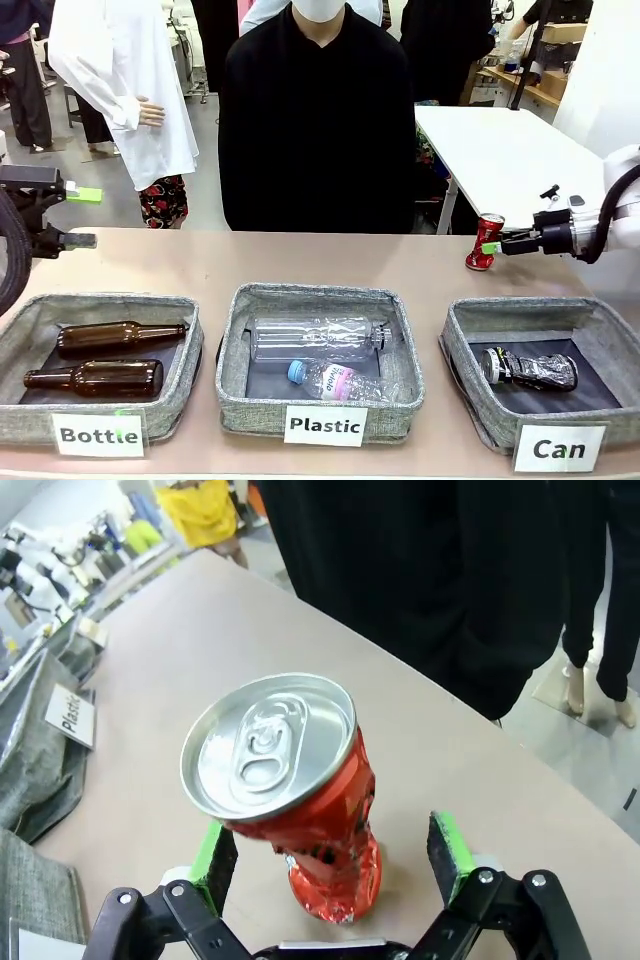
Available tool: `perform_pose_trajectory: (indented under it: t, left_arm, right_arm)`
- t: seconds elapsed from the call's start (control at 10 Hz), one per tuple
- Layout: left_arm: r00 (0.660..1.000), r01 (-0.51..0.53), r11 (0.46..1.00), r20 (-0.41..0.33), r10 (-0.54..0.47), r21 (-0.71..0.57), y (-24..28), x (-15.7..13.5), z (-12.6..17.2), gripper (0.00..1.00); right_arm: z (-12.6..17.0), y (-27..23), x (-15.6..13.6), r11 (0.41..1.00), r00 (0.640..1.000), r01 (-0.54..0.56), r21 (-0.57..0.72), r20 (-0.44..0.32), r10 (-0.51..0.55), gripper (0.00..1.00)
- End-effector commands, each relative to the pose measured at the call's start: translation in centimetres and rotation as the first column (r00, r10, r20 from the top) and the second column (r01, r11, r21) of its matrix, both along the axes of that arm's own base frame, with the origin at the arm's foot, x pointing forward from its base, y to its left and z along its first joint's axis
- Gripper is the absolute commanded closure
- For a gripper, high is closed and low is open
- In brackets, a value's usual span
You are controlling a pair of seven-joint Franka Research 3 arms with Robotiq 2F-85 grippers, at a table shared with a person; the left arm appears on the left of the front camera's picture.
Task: Sort the can waste into the basket.
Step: Pick up the can waste from the table and place it in the right Fabric basket.
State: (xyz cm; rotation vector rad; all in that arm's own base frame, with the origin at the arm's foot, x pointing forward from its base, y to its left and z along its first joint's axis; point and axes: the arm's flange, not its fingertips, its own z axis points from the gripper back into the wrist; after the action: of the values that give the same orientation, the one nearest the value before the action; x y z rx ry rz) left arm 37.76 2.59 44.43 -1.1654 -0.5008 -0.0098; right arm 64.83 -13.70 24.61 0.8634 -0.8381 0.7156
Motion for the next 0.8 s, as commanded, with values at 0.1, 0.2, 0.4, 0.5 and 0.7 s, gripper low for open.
perform_pose_trajectory:
  t: [0.1, 0.2, 0.4, 0.5, 0.7]
  left_arm:
    - [1.000, 0.015, 1.000, 0.013, -0.015, 0.013, 0.33, -0.09, 0.01, 0.00]
    - [1.000, 0.015, 1.000, 0.013, -0.015, 0.013, 0.33, -0.09, 0.01, 0.00]
    - [1.000, 0.015, 1.000, 0.013, -0.015, 0.013, 0.33, -0.09, 0.01, 0.00]
    - [1.000, 0.015, 1.000, 0.013, -0.015, 0.013, 0.33, -0.09, 0.01, 0.00]
    - [1.000, 0.015, 1.000, 0.013, -0.015, 0.013, 0.33, -0.09, 0.01, 0.00]
  right_arm:
    - [-0.63, 1.81, 0.17, 0.999, 0.999, 0.015, 0.030, 0.038, -0.016, 0.00]
    - [-0.69, 1.97, 0.25, 0.999, 0.999, 0.018, 0.037, 0.032, -0.019, 0.00]
    - [-0.35, 2.06, 0.17, 0.999, 1.000, -0.020, 0.047, -0.022, 0.021, 0.42]
    - [-0.43, 2.08, 0.14, 0.998, 0.999, -0.021, 0.058, -0.041, 0.023, 0.59]
    - [-0.18, 2.10, 0.13, 0.998, 0.998, -0.027, 0.062, -0.054, 0.031, 1.00]
